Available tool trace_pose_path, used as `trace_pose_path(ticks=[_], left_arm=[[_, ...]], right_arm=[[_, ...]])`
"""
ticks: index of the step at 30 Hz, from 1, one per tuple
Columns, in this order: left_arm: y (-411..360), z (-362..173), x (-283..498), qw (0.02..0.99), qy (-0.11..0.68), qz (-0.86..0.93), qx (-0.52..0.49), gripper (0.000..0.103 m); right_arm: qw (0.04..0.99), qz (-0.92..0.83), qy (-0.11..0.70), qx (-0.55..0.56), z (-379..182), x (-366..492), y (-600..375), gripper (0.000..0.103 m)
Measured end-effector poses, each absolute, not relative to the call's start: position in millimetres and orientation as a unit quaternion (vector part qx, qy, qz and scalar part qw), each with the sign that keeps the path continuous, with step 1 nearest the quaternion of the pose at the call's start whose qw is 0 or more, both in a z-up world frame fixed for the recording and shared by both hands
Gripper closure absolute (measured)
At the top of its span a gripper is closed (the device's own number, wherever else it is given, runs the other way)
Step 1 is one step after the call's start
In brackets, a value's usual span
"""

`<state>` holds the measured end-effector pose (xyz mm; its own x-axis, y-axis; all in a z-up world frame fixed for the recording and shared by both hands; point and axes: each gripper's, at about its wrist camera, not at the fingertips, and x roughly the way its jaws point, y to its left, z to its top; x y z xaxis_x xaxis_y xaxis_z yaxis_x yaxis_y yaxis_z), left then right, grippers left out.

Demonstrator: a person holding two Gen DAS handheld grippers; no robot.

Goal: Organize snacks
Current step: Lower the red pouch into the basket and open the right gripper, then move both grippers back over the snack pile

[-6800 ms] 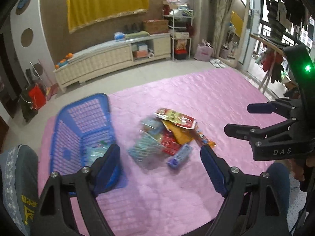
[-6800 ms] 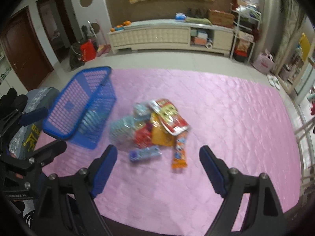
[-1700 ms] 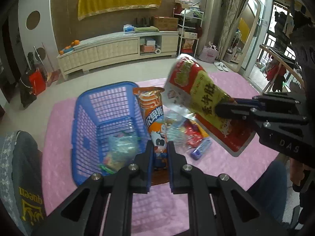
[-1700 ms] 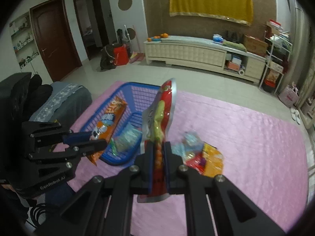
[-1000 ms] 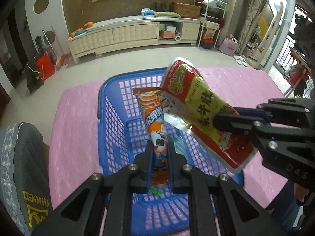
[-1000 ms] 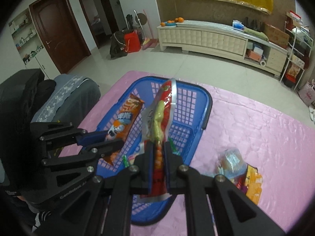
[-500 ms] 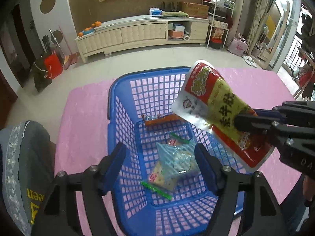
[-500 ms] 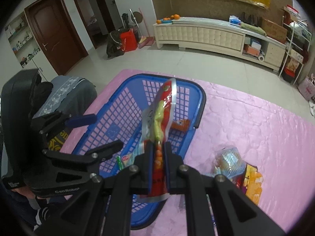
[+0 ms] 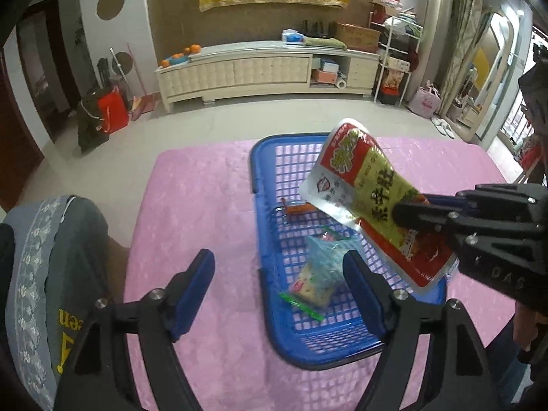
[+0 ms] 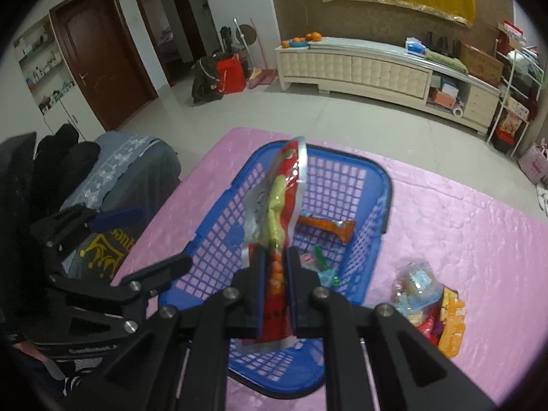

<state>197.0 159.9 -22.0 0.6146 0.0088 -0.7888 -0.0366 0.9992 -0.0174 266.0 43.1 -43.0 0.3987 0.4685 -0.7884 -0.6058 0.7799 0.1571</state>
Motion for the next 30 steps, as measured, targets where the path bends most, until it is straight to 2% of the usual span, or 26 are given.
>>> trace_pose_path(ticks=[12, 14, 16, 17, 18, 27, 30], left_arm=[[203, -41, 188, 0.893, 0.446, 0.030, -0.050, 0.028], [207, -42, 186, 0.893, 0.445, 0.034, -0.054, 0.028], [208, -42, 185, 0.893, 0.445, 0.034, -0.059, 0.028], [208, -41, 184, 0.893, 0.445, 0.035, -0.061, 0.028], [208, -41, 184, 0.893, 0.445, 0.034, -0.063, 0.028], [182, -21, 174, 0.899, 0.434, 0.032, -0.046, 0.028], [177, -14, 170, 0.902, 0.428, 0.033, -0.036, 0.023]], right_arm=[[0.832, 0.278, 0.468, -0.106, -74, 273, 94, 0.087], [0.835, 0.270, 0.466, -0.113, -76, 274, 95, 0.081], [0.836, 0.264, 0.468, -0.107, -78, 277, 91, 0.061], [0.835, 0.263, 0.471, -0.108, -79, 278, 90, 0.039], [0.833, 0.264, 0.473, -0.111, -79, 277, 90, 0.024], [0.837, 0.271, 0.456, -0.133, -59, 259, 74, 0.019], [0.841, 0.273, 0.450, -0.125, -49, 253, 60, 0.019]])
